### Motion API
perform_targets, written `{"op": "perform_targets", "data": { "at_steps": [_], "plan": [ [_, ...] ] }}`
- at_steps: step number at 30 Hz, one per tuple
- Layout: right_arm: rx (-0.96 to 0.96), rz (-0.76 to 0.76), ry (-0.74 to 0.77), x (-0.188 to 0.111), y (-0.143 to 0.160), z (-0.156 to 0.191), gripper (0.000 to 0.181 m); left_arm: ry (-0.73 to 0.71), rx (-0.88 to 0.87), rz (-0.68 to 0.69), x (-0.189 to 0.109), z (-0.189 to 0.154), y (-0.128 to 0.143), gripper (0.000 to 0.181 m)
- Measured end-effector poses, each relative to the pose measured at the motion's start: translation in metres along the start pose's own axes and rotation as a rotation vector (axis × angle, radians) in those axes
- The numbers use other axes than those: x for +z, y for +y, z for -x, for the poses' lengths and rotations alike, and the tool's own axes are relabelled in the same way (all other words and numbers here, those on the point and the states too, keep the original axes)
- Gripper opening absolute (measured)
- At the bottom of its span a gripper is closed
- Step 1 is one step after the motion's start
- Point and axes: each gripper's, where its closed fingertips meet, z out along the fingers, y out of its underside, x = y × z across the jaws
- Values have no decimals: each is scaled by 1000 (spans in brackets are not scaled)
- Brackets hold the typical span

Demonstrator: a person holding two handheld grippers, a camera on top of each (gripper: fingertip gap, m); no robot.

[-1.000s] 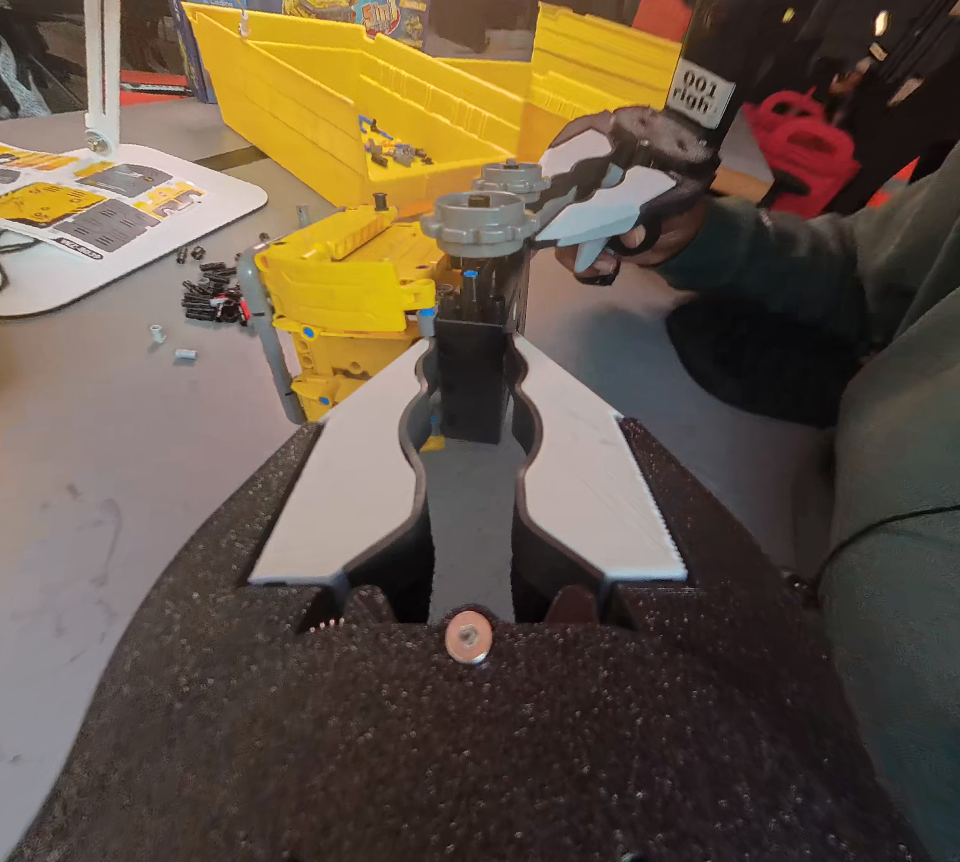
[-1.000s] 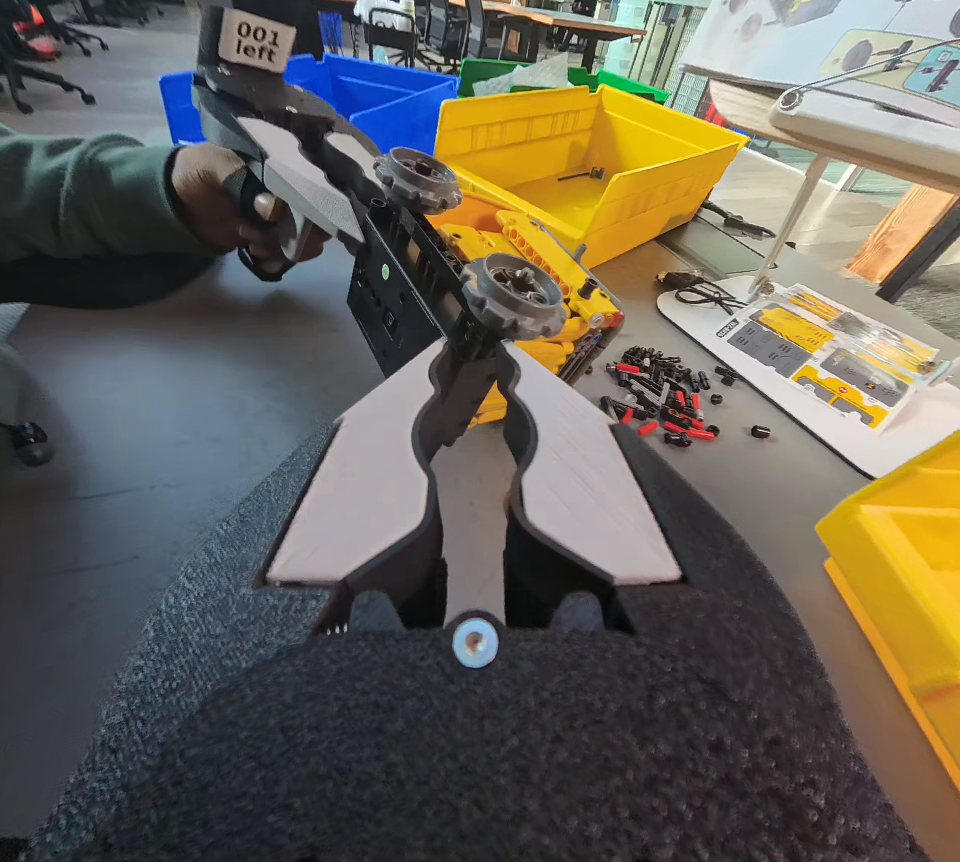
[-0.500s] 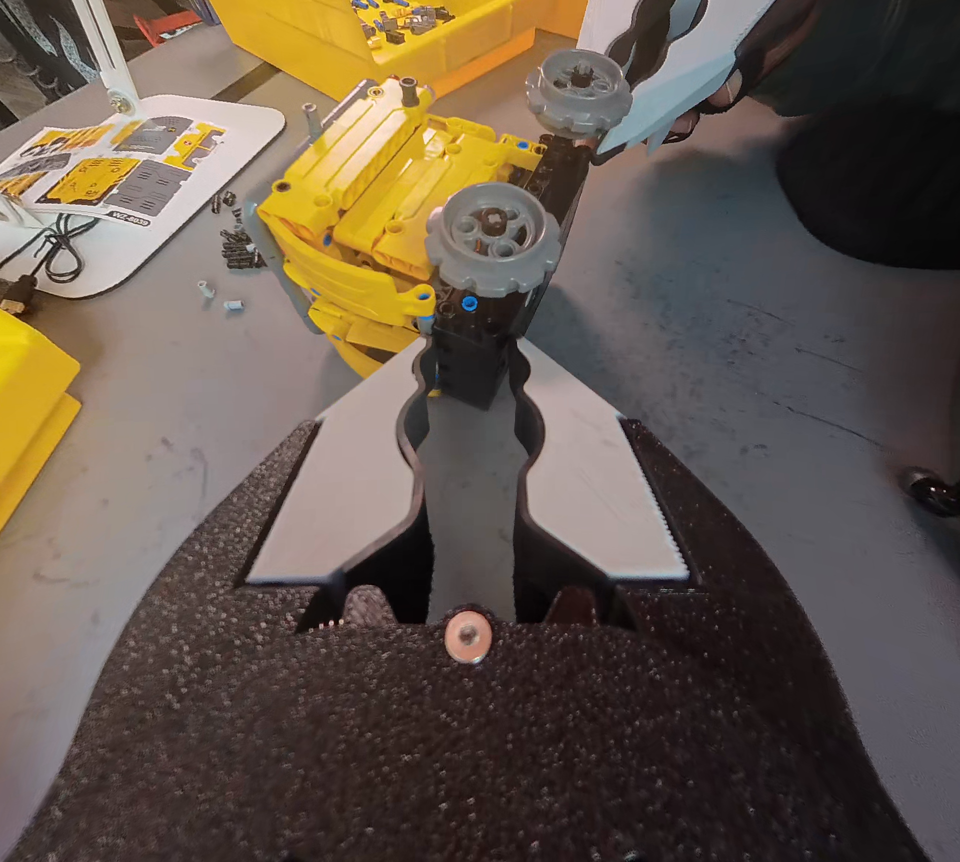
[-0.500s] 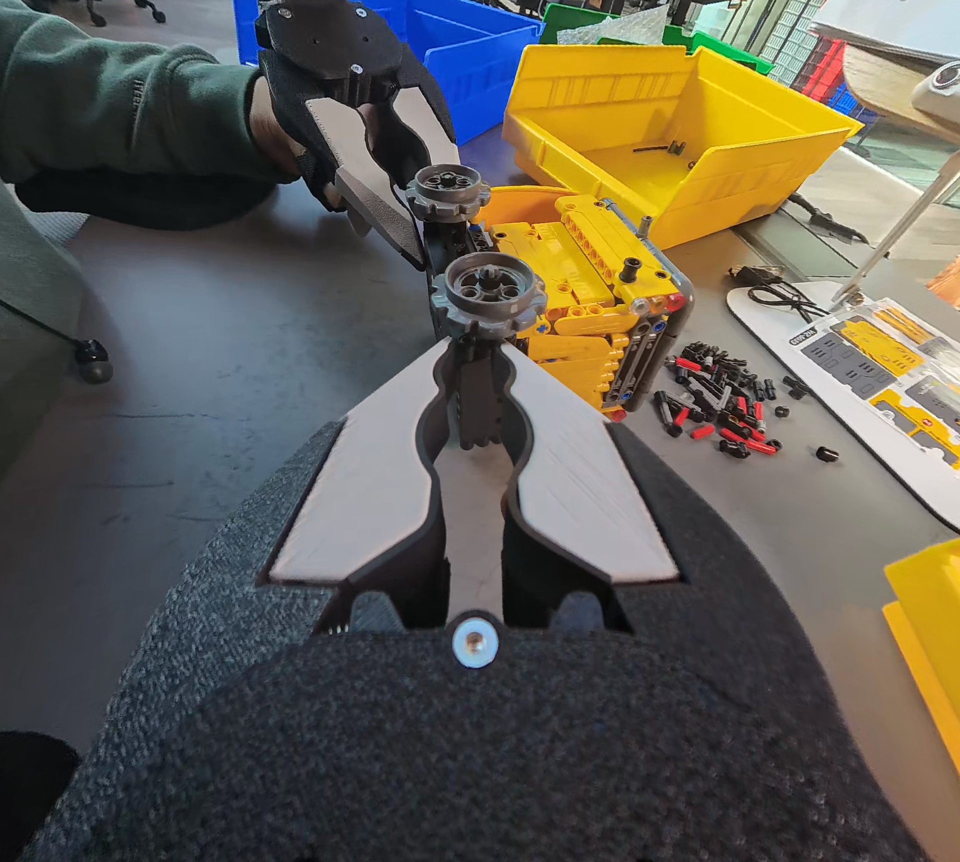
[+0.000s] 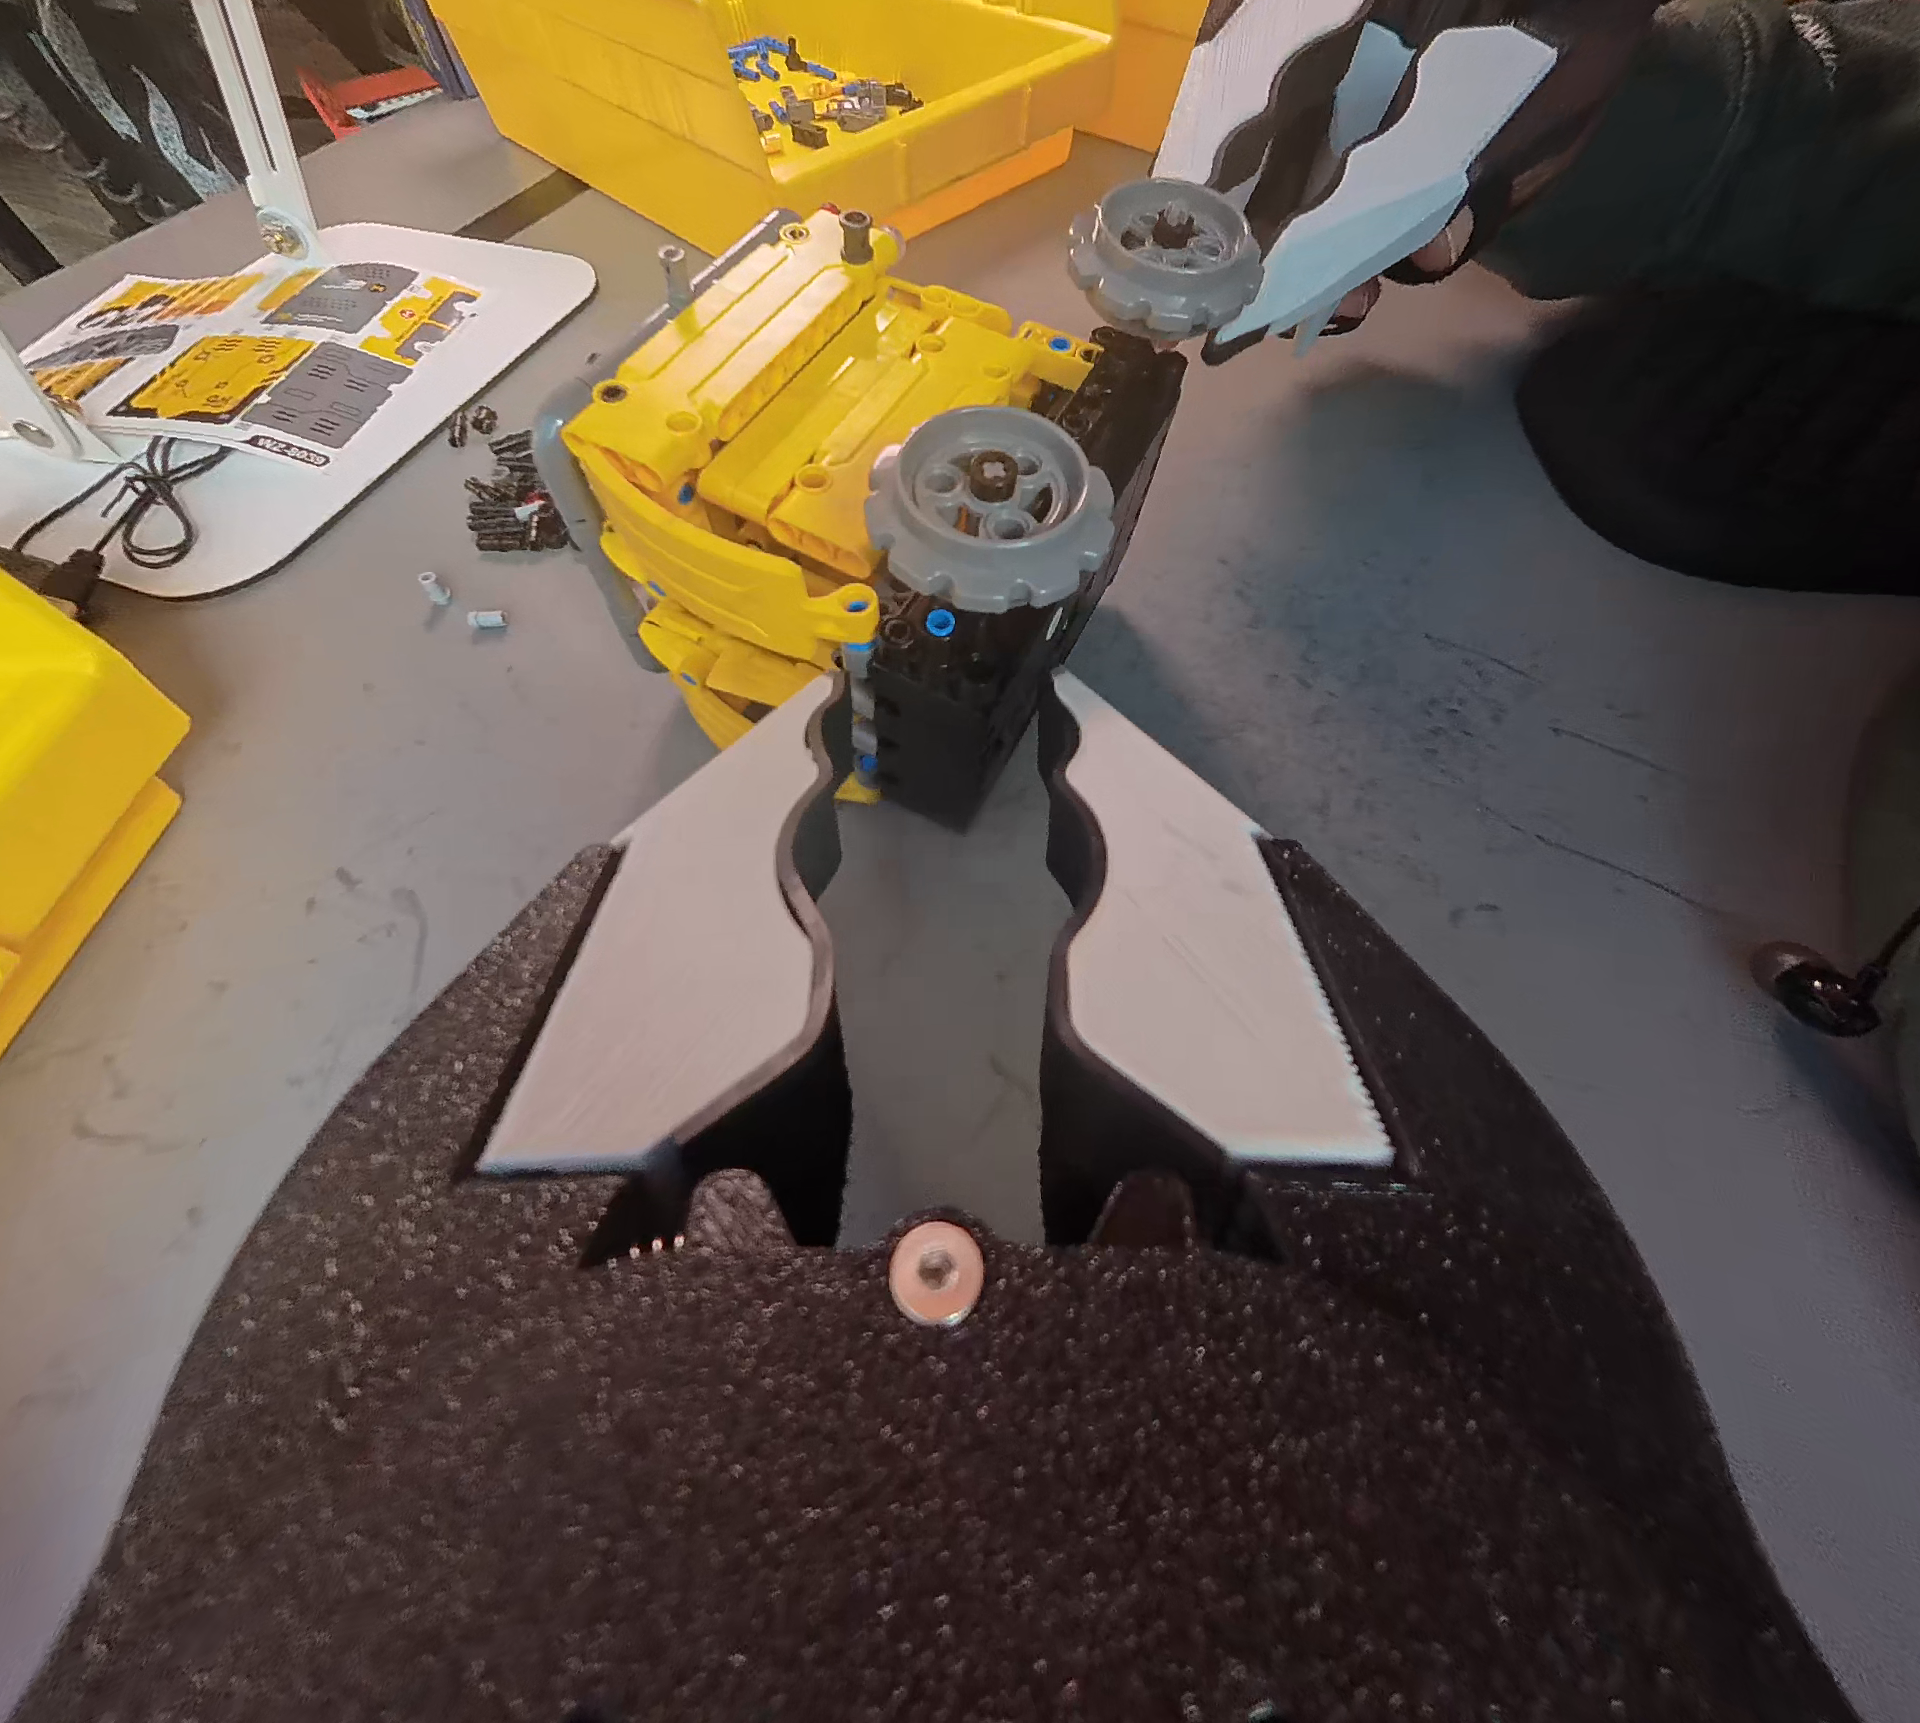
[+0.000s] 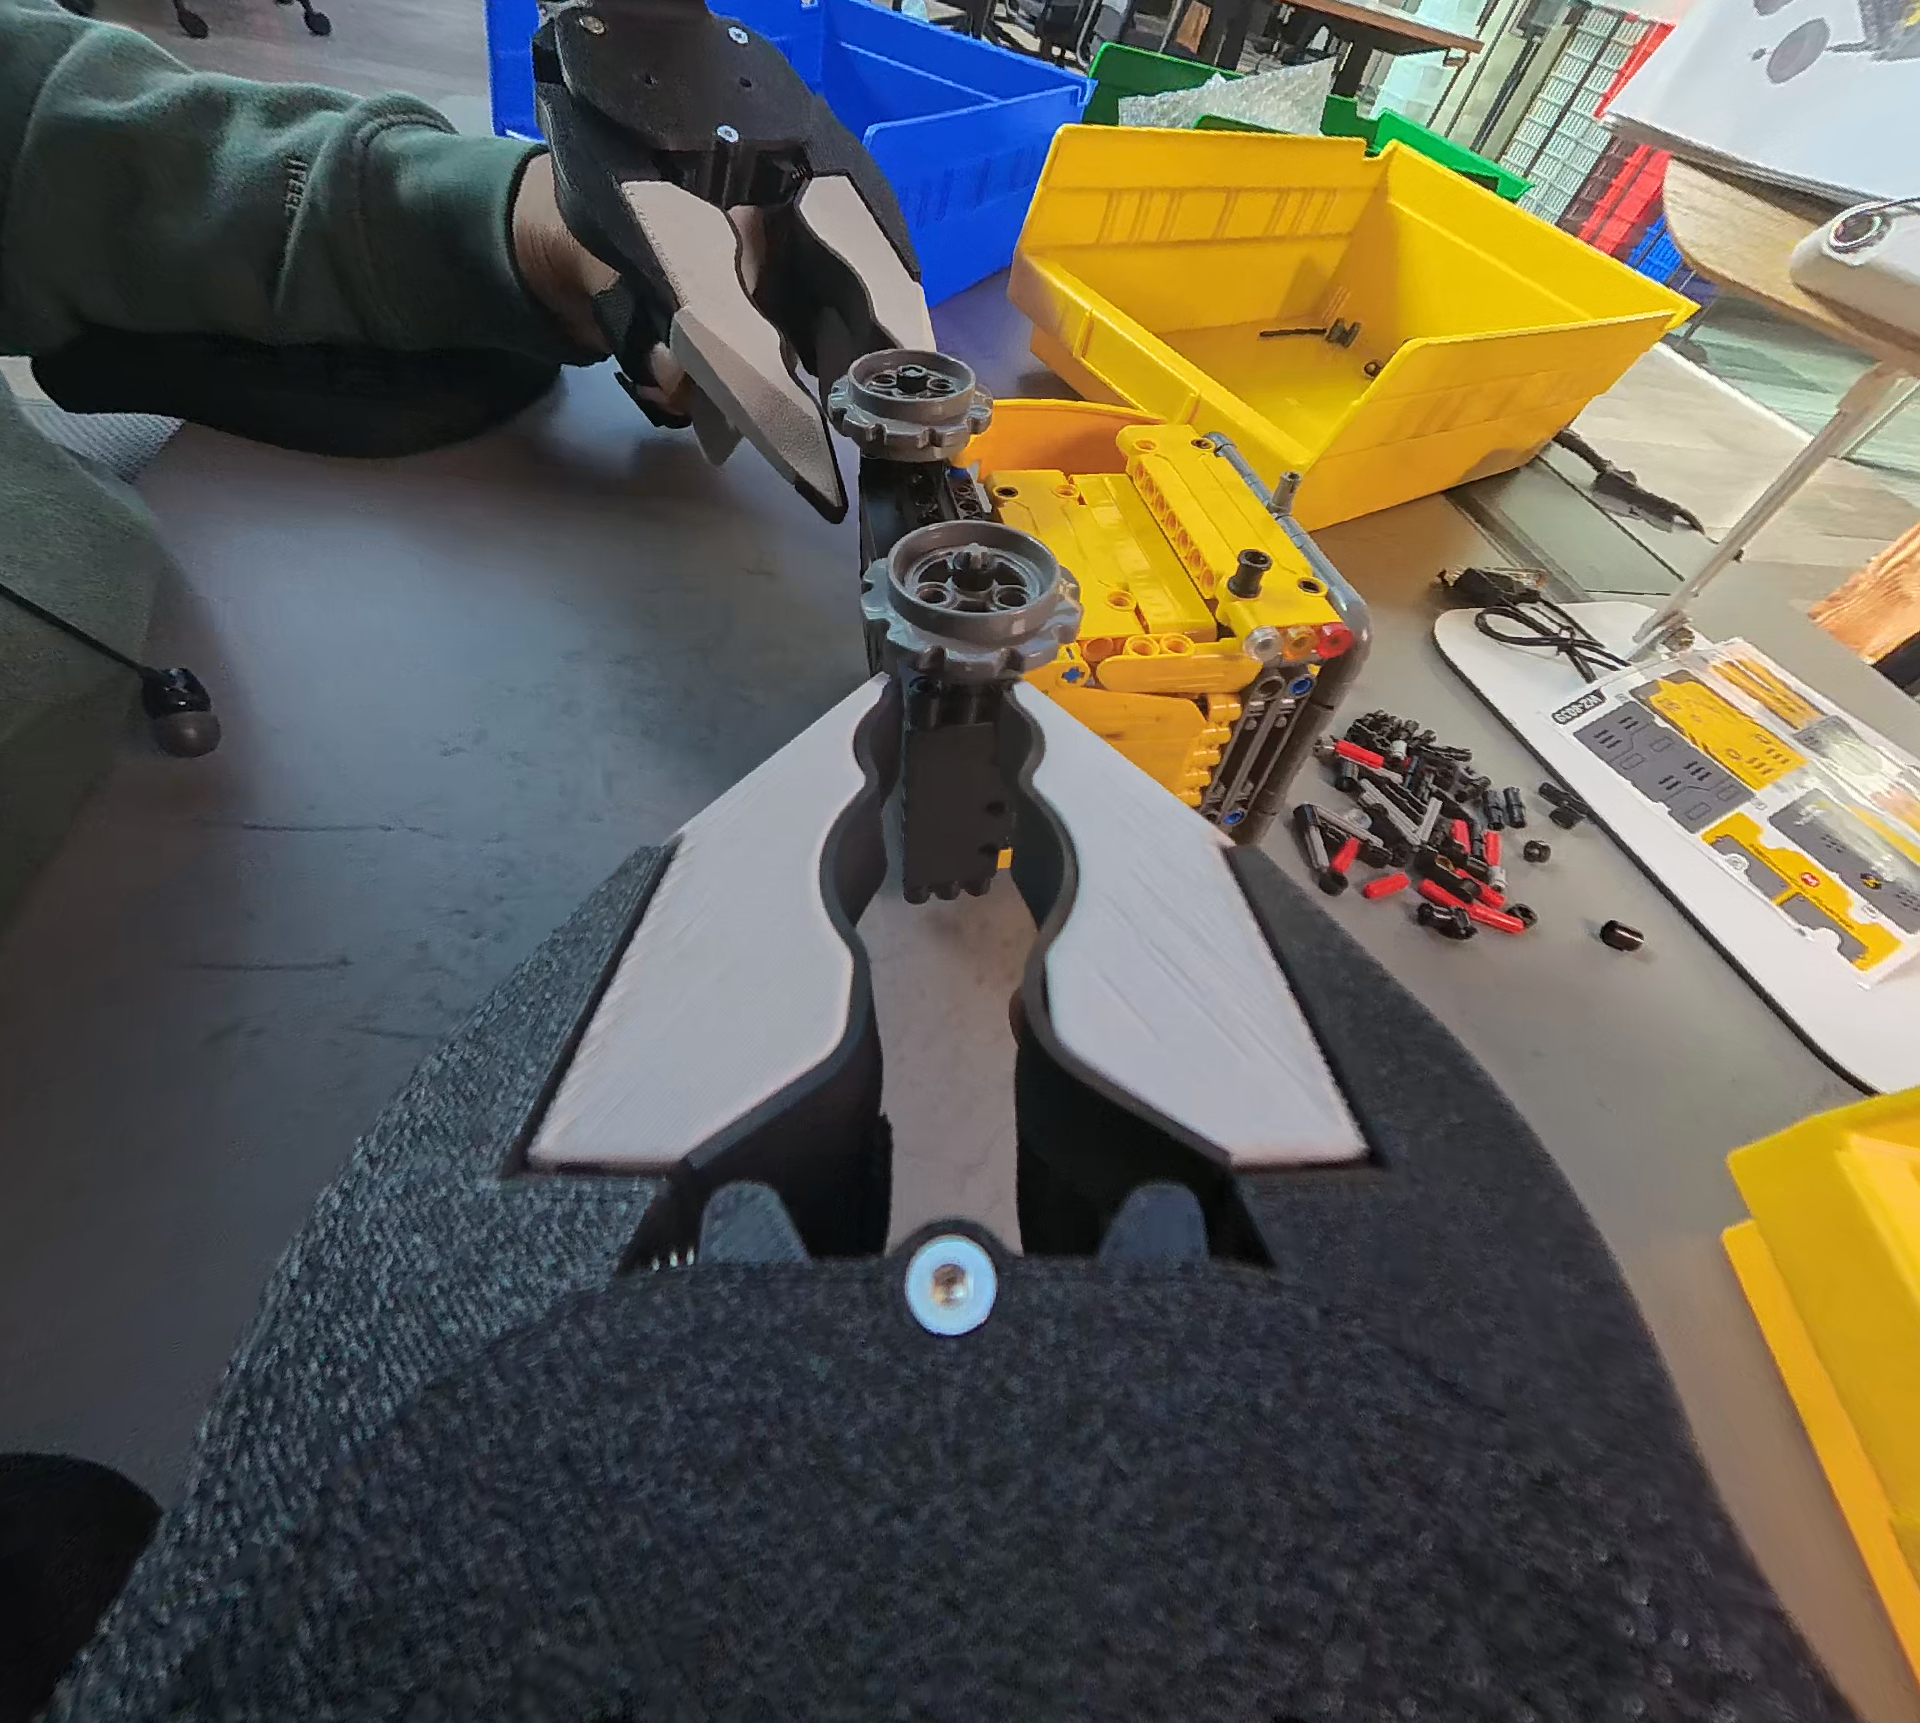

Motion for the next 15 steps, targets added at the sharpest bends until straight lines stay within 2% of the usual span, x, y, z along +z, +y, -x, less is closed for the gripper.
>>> {"op": "perform_targets", "data": {
  "at_steps": [7, 11, 15],
  "plan": [
    [11, -16, -30, -1, -1, 2, 18, -29, -32, -70, -15, 10, -11, 38],
    [47, -64, -60, -9, -7, 1, 20, -92, -55, -141, -25, 23, -21, 40],
    [77, -97, -25, -10, -10, -8, 37, -186, -48, -238, -38, 37, -35, 38]
  ]
}}
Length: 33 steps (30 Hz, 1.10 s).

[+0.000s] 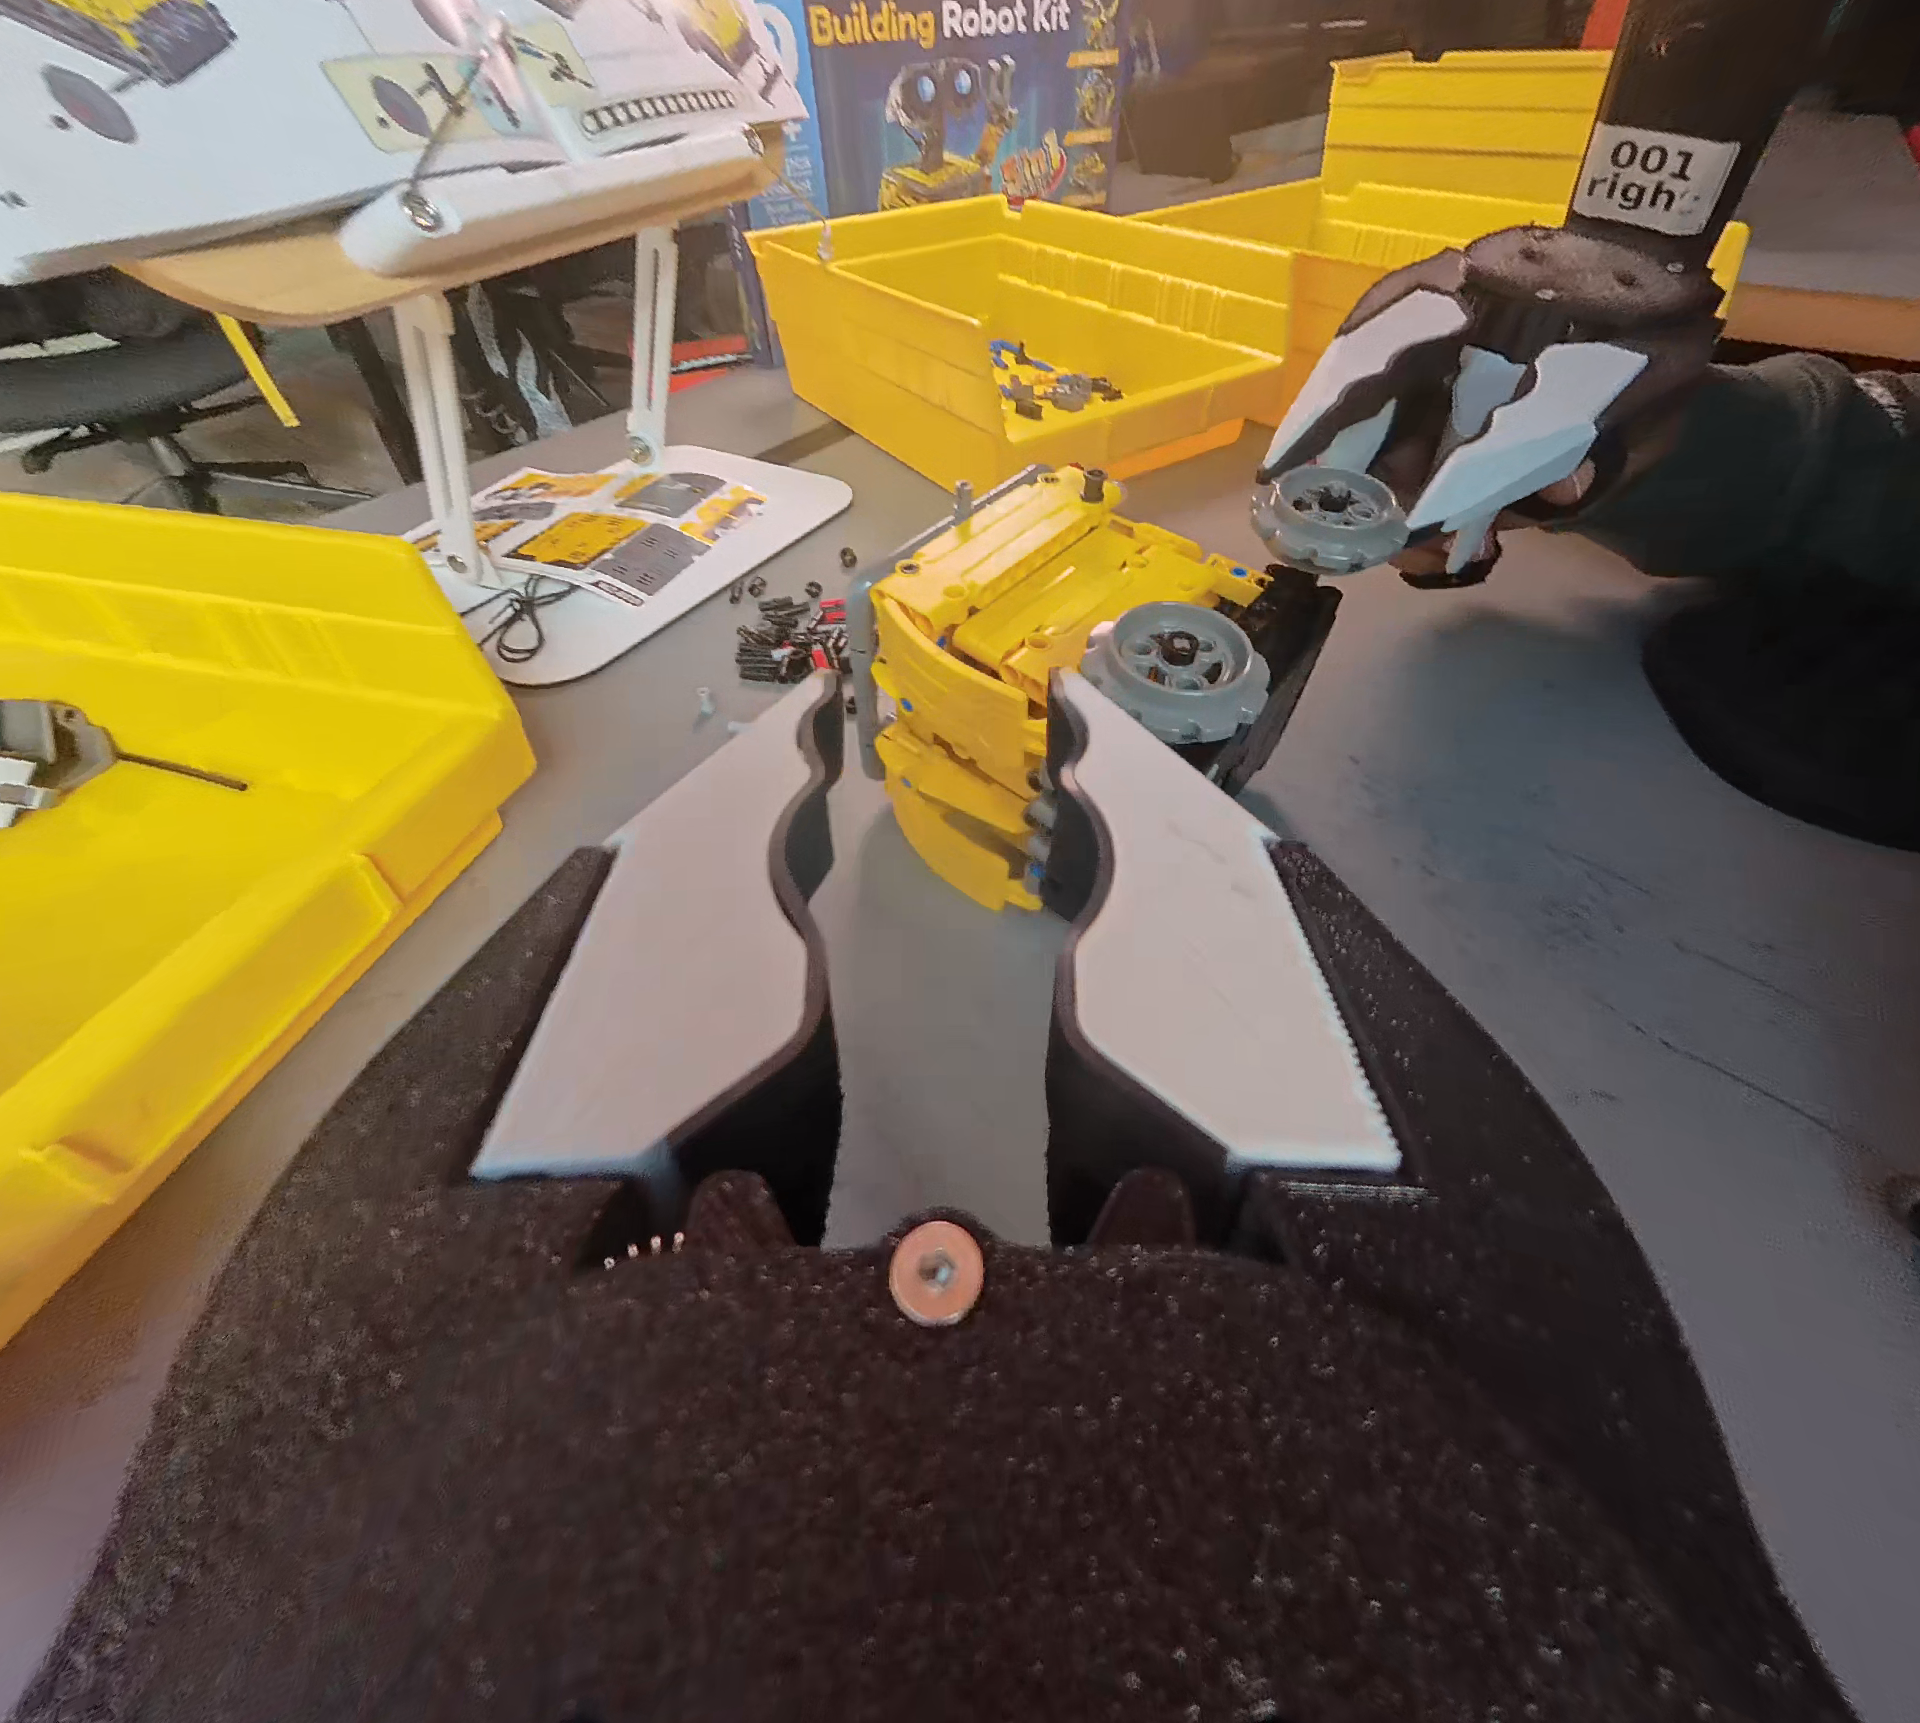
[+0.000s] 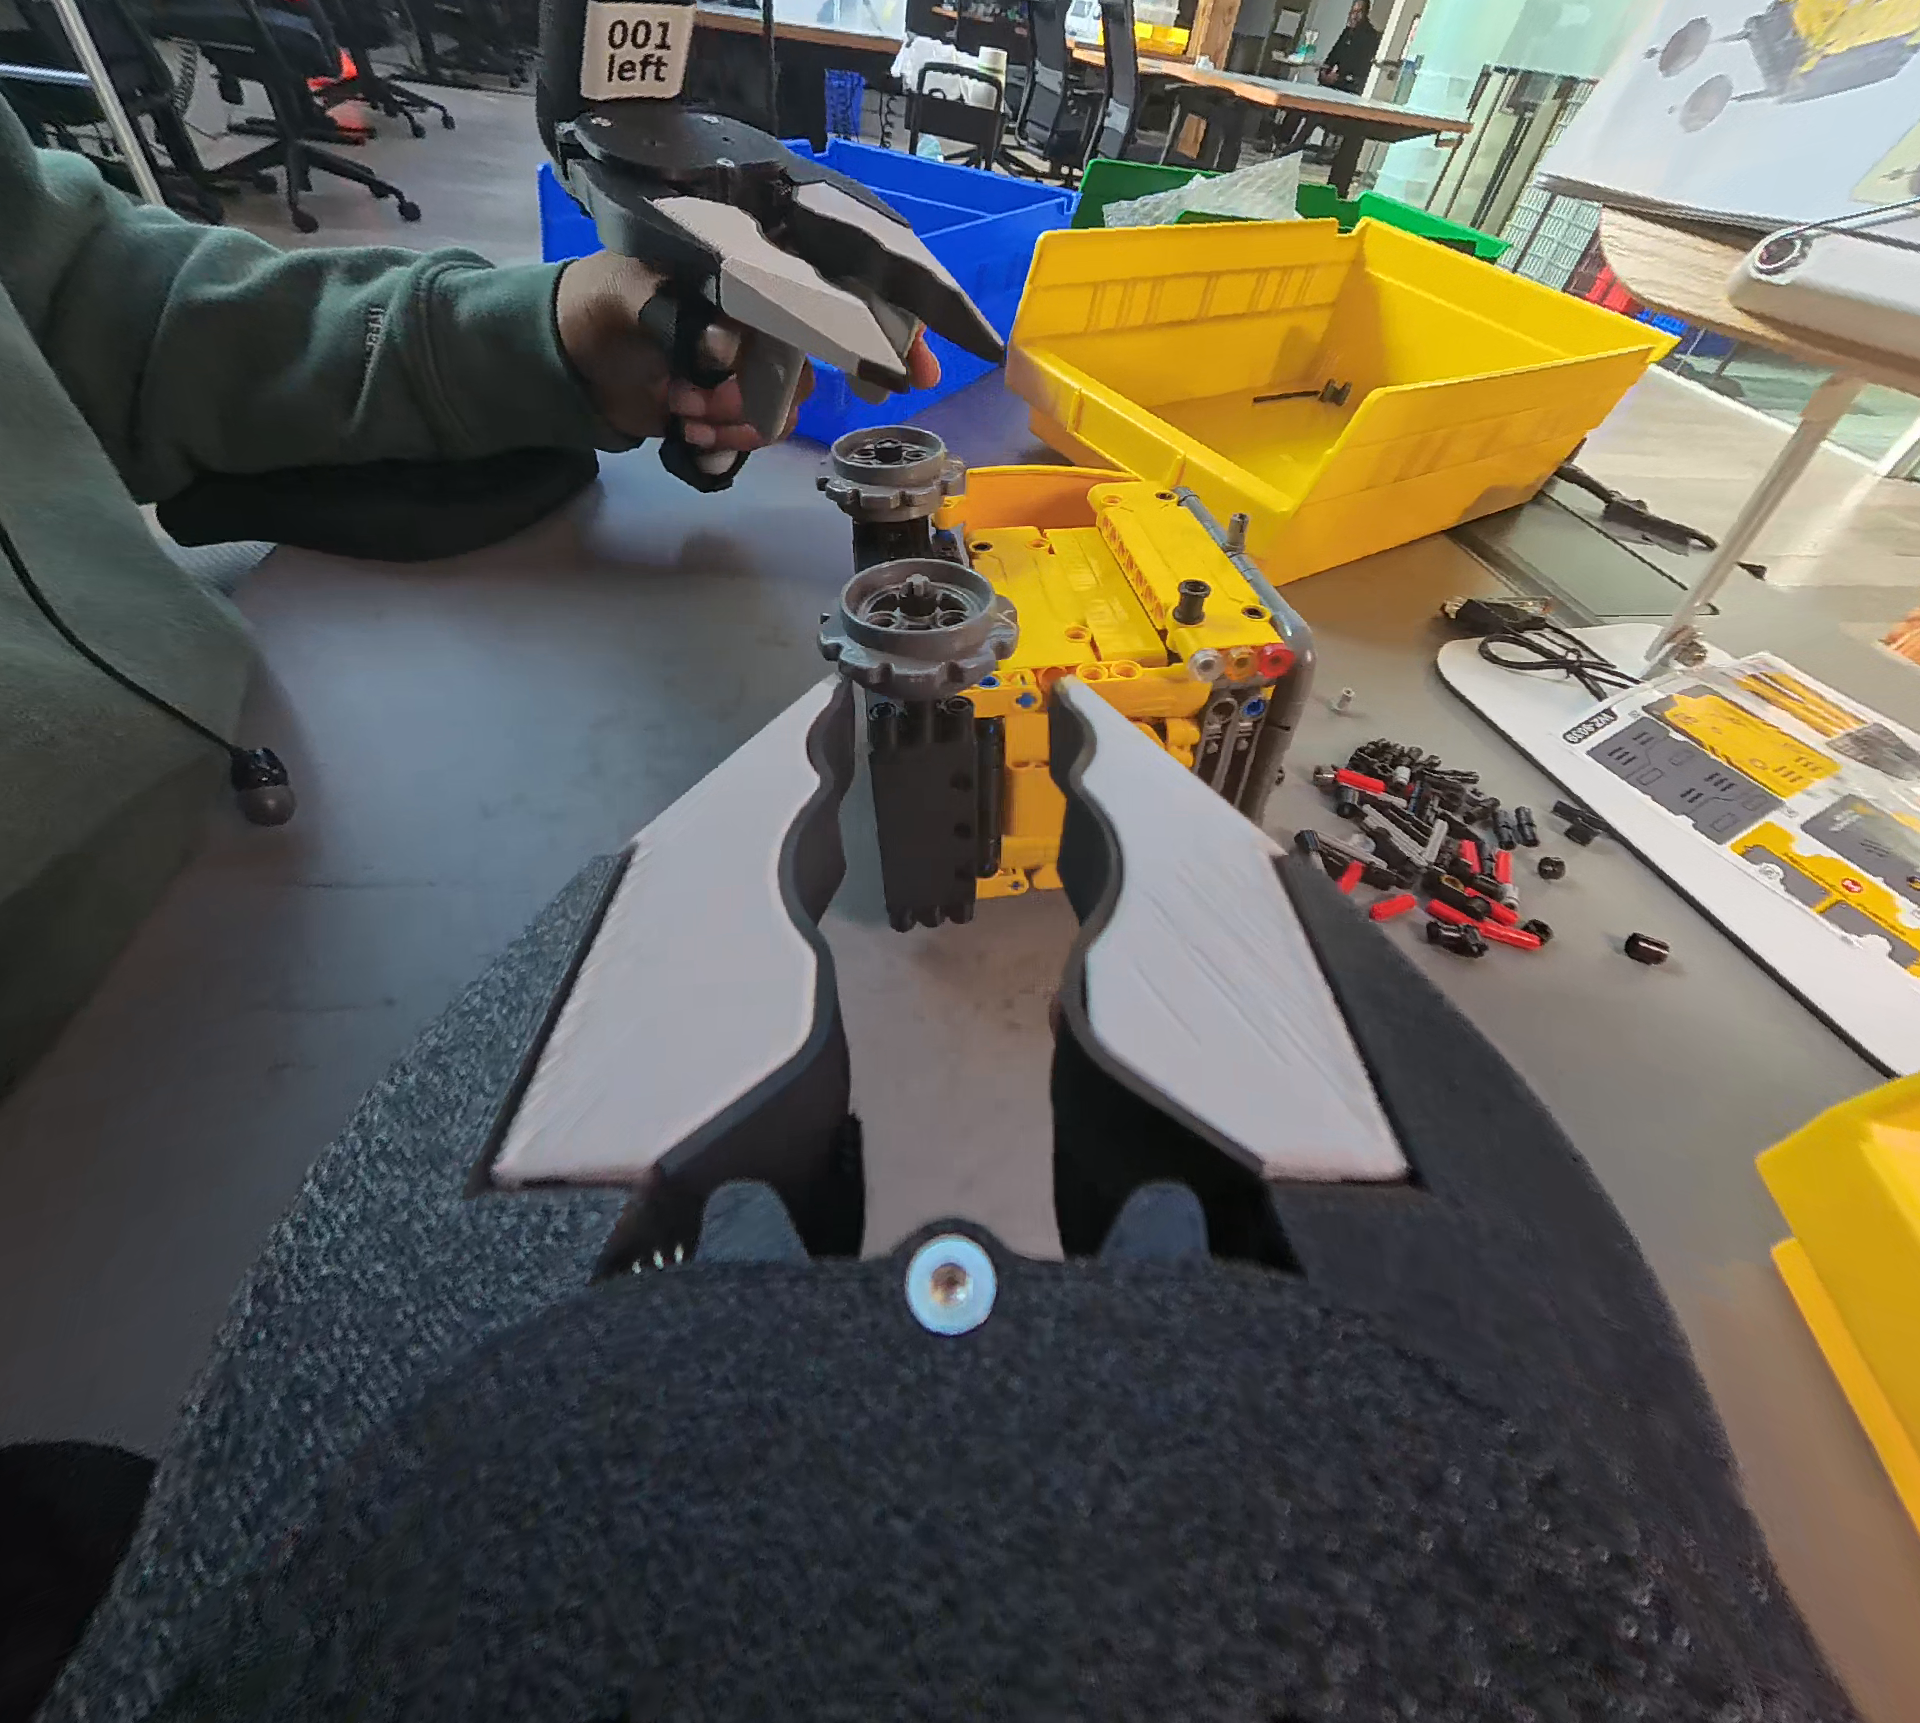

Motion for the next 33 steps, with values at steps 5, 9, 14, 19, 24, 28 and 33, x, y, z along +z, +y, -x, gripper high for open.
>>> {"op": "perform_targets", "data": {
  "at_steps": [5, 9, 14, 19, 24, 28, 33],
  "plan": [
    [16, -44, 1, -1, -6, -1, 48, -65, 18, -45, -4, 10, -7, 35],
    [85, -181, -40, -14, -32, 0, 49, -103, 54, -52, -4, 12, -8, 36],
    [81, -190, 88, -19, -34, -21, 49, -182, 40, -103, -11, 24, -19, 46],
    [55, -190, 221, -22, -33, -40, 55, -194, -41, -161, -21, 32, -31, 63],
    [65, -176, 290, -20, -27, -50, 78, -263, -47, -177, -31, 42, -36, 34],
    [60, -156, 339, -21, -18, -57, 77, -266, -82, -204, -36, 48, -35, 0],
    [28, -189, 387, -30, -21, -63, 20, -311, -72, -189, -35, 58, -26, 0]
  ]
}}
